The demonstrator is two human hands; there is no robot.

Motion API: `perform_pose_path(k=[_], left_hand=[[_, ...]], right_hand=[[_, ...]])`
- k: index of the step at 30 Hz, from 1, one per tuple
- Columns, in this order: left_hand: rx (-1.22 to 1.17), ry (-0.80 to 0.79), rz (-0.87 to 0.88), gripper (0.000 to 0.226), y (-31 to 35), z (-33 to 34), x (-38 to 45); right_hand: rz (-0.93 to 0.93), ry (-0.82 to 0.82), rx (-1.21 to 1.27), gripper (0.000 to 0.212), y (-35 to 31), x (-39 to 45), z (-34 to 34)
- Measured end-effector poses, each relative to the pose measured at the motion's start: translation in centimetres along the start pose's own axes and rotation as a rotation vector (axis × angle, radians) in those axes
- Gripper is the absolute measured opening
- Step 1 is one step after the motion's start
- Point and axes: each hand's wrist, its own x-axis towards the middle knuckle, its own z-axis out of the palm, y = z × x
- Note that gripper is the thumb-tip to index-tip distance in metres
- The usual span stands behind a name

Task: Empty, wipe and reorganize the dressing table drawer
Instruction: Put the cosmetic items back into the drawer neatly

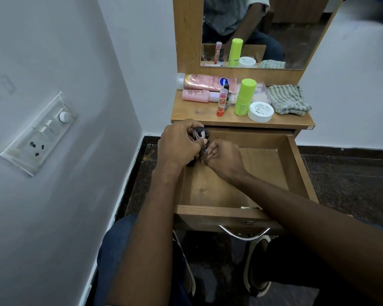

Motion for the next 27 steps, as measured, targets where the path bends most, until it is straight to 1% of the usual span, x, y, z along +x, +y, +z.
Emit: perform_pose_path(k=[3, 12, 16, 20, 22, 24, 26, 27], left_hand=[[-0.02, -0.004, -0.006, 0.036, 0.0, 0.1, 0.0], [-0.026, -0.005, -0.008, 0.035, 0.1, -0.1, -0.1], [-0.019, -0.002, 0.0, 0.036, 0.2, -0.2, -0.1], [-0.038, -0.001, 0.022, 0.038, 0.2, -0.2, 0.0], [-0.05, 0.002, 0.028, 0.037, 0.1, -0.2, 0.1], [-0.073, -0.007, 0.031, 0.037, 0.1, -0.2, 0.1], [-0.094, -0.017, 0.038, 0.037, 0.2, -0.1, 0.1], [-0.101, -0.021, 0.045, 0.037, 0.2, 0.0, 0.1]], right_hand=[[0.027, 0.032, -0.028, 0.023, 0.1, 0.0, -0.1], [0.021, 0.046, -0.089, 0.019, 0.2, 0.3, 0.1], [0.013, 0.039, -0.107, 0.022, 0.2, 0.3, 0.0], [0.04, 0.022, -0.114, 0.02, 0.3, 0.2, -0.5], [0.062, 0.019, -0.089, 0.02, 0.3, 0.0, -1.3], [0.047, 0.056, -0.033, 0.018, 0.0, -0.3, -2.4], [-0.008, 0.094, 0.071, 0.02, -0.7, -0.6, -3.4], [-0.048, 0.091, 0.121, 0.024, -1.0, -0.7, -3.8]])
